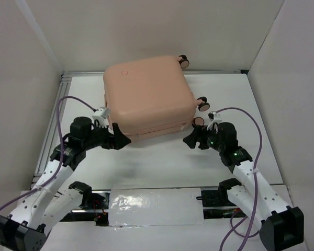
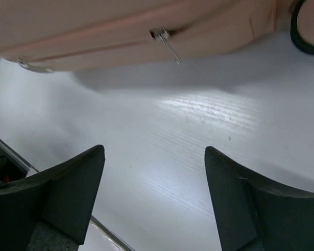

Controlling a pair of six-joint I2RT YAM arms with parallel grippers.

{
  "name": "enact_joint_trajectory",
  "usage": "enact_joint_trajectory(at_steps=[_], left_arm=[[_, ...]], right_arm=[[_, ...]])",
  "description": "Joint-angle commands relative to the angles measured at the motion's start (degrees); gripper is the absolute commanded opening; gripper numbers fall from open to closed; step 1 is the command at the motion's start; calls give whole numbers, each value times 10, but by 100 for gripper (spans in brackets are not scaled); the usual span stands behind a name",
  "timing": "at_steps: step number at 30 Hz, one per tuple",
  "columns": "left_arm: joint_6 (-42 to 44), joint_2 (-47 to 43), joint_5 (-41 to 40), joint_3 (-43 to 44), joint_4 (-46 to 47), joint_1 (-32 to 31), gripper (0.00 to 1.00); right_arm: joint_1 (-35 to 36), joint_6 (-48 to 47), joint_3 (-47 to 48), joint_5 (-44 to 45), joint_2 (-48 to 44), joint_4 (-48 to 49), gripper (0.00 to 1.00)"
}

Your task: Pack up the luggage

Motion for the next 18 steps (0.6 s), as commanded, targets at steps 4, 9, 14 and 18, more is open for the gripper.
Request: enact_joint_trajectory(at_steps=[4, 9, 14, 18], left_arm=[[-22, 20, -128, -42, 111, -121, 89], [-15, 20, -166, -72, 175, -177, 89], [2, 50, -179, -72, 188, -191, 89], [7, 56, -185, -72, 194, -196, 88]], right_arm=[[24, -44, -61, 10, 26, 180, 79], [24, -86, -38, -25, 91, 261, 72], [24, -86, -38, -43, 146, 323, 68], [18, -86, -38, -29, 163, 352, 67]])
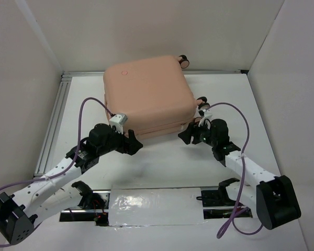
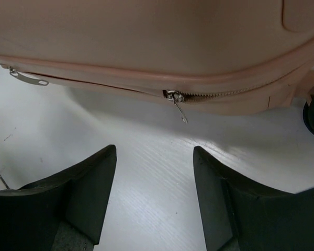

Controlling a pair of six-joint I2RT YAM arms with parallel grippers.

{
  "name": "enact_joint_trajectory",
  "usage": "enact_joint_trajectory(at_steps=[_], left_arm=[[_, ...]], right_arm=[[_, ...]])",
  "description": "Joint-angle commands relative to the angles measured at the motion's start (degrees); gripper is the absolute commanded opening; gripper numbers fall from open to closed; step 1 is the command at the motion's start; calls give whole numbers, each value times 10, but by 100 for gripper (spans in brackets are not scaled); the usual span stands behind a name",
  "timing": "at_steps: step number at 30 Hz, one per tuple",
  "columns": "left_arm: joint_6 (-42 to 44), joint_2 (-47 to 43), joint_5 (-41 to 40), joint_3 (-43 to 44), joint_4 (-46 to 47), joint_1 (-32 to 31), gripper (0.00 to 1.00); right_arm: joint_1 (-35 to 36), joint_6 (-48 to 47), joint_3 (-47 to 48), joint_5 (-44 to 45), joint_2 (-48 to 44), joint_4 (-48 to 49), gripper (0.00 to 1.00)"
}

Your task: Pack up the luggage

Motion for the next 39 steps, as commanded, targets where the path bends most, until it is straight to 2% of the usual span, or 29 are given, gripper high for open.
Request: enact_joint_trajectory(at_steps=[1, 12, 16, 21, 22, 29, 33, 38, 39], left_arm=[[13, 3, -15, -2, 42, -4, 88], [45, -2, -4, 9, 11, 2, 88], [50, -2, 8, 9, 1, 2, 88], [44, 3, 8, 9, 1, 2, 88], [38, 3, 2, 9, 1, 2, 88], [12, 9, -40, -2, 1, 2, 88], [-17, 9, -61, -9, 6, -3, 88], [-60, 15, -111, -22, 23, -27, 88], [-70, 20, -148, -28, 23, -35, 88]], right_arm=[[-1, -15, 14, 8, 11, 90, 67], [-7, -43, 45, 21, 98, 115, 56], [-7, -43, 45, 21, 99, 139, 52], [-7, -36, 45, 10, 99, 178, 41], [-7, -36, 45, 10, 106, 178, 36], [-2, -48, 63, -5, 142, 156, 25], [3, -61, 63, 1, 147, 150, 14], [14, -67, 75, 14, 142, 118, 7], [14, -72, 81, 28, 136, 112, 5]])
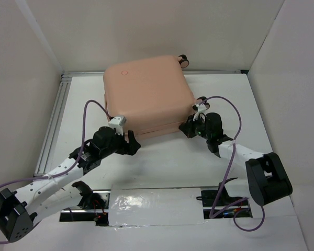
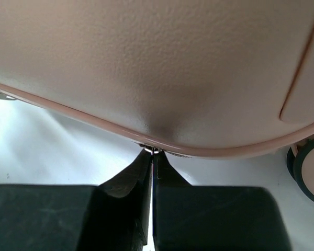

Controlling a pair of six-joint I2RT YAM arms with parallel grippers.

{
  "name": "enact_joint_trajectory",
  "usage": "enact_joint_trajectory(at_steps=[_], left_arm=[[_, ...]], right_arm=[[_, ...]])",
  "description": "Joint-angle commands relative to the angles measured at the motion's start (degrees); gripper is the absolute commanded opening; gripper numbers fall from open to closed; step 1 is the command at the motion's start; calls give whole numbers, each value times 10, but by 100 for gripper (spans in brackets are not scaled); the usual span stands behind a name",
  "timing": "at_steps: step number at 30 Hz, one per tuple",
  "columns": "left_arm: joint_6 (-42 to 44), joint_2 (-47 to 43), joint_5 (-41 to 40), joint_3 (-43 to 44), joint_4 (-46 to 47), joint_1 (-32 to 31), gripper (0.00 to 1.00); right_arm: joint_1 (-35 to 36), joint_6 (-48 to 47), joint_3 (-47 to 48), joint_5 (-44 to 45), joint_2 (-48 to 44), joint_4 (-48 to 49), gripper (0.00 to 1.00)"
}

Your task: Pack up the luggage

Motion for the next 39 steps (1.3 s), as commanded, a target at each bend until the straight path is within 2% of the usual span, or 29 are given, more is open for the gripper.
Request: enact_joint_trajectory(at_steps=[1, 5, 10, 16, 23, 29, 33, 39], left_arm=[[-56, 10, -85, -9, 29, -30, 87], [-70, 32, -158, -20, 44, -75, 84], [-91, 50, -209, -34, 83, -82, 83], [-103, 76, -227, -13, 111, -82, 81], [-117, 153, -227, 51, 95, -82, 76], [-176, 177, -257, 71, 69, -82, 75], [-221, 193, -284, 95, 21, -82, 71], [-210, 214, -284, 103, 34, -82, 61]], right_arm=[[15, -19, 38, 35, -7, -1, 3], [16, -19, 38, 68, -34, -30, 0], [21, -25, 38, 90, -55, -64, 0], [21, -30, 38, 95, -78, -84, 0], [27, -24, 31, 82, -71, -64, 0], [39, -29, 38, 76, -66, -71, 0], [39, -35, 43, 82, -66, -71, 0], [39, -41, 48, 76, -60, -71, 0]])
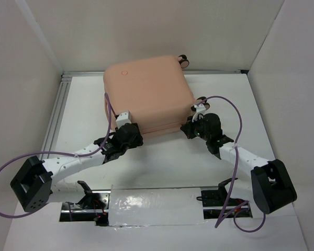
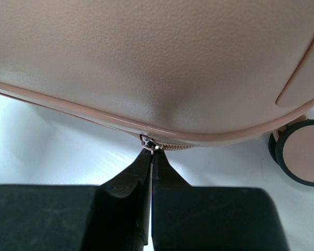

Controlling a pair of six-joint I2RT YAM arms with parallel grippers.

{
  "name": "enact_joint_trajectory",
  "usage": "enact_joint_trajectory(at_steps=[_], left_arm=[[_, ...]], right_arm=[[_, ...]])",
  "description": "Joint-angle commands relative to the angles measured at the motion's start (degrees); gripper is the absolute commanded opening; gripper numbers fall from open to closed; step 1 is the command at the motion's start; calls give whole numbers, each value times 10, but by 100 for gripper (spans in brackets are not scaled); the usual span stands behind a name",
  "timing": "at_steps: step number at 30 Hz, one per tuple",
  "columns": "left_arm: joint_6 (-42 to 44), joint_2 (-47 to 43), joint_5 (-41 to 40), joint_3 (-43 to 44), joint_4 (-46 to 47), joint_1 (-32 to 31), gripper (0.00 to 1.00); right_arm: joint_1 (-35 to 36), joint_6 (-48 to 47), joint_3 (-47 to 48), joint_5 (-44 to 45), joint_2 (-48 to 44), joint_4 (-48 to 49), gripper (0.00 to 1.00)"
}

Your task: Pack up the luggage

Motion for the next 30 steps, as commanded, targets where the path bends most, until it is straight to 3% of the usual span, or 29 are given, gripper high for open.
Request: enact_joint_trajectory(at_steps=[1, 18, 22, 23, 30], left_arm=[[2, 6, -28, 22, 36, 0, 57], [76, 17, 9, 22, 91, 28, 22], [104, 17, 40, 22, 118, 34, 9], [109, 17, 47, 22, 123, 34, 0], [125, 3, 62, 27, 85, 46, 0]], right_arm=[[6, -17, 35, -7, -12, 7, 0], [11, -17, 45, 3, -7, -10, 0], [11, -17, 50, 15, -1, -15, 0], [11, -17, 50, 15, -1, -20, 0], [11, 14, 72, 76, 10, -69, 0]])
